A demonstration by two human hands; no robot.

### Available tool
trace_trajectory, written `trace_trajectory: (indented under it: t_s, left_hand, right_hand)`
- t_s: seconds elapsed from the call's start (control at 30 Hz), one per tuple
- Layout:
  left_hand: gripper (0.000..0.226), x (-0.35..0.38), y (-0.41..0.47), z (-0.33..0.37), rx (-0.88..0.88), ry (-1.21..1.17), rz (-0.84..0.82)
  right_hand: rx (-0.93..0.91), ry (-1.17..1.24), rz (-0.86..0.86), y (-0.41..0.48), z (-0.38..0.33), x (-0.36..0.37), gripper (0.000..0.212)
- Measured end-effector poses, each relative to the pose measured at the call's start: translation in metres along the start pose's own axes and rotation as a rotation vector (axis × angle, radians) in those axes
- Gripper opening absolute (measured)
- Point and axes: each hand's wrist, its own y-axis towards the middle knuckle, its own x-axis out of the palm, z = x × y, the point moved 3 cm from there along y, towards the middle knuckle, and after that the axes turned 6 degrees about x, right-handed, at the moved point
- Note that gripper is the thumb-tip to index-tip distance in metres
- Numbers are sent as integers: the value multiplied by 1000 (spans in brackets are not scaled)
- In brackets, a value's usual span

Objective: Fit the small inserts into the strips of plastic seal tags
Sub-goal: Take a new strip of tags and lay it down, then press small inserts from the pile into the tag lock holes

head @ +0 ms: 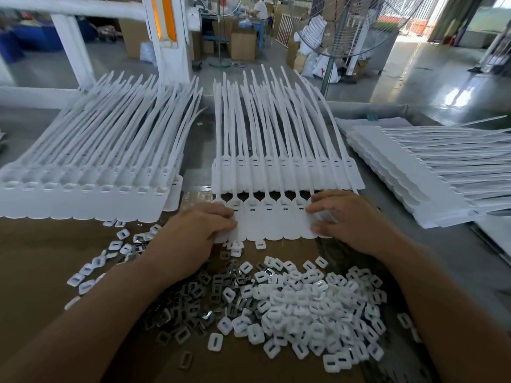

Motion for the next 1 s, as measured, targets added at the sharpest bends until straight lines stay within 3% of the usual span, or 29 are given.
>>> trace_trajectory:
  t_s: [0.23,0.33,0.5,0.63,0.87,1.0]
  left_hand:
    - [54,4,0,-1,-3,77,-15]
    - [57,4,-2,2,40,84,2]
    - [53,5,-4,5,86,91,16]
    - [55,9,-1,7,88,89,-3]
    - [55,10,-2,5,104,97,-16]
    - [58,10,-3,6,101,103,-28]
  right_hand:
    - [-4,-52,-3,0,-7,-4,33]
    - [-59,-7,16,-1,-27,-7,17]
    - [-268,120,-252,-14,-77,-1,7]
    - [-392,-17,-398,-17,-101,17,12]
    - [-312,-24,-476,-12,-97,24,5]
    - [-280,-5,-492,-12,-94,25,29]
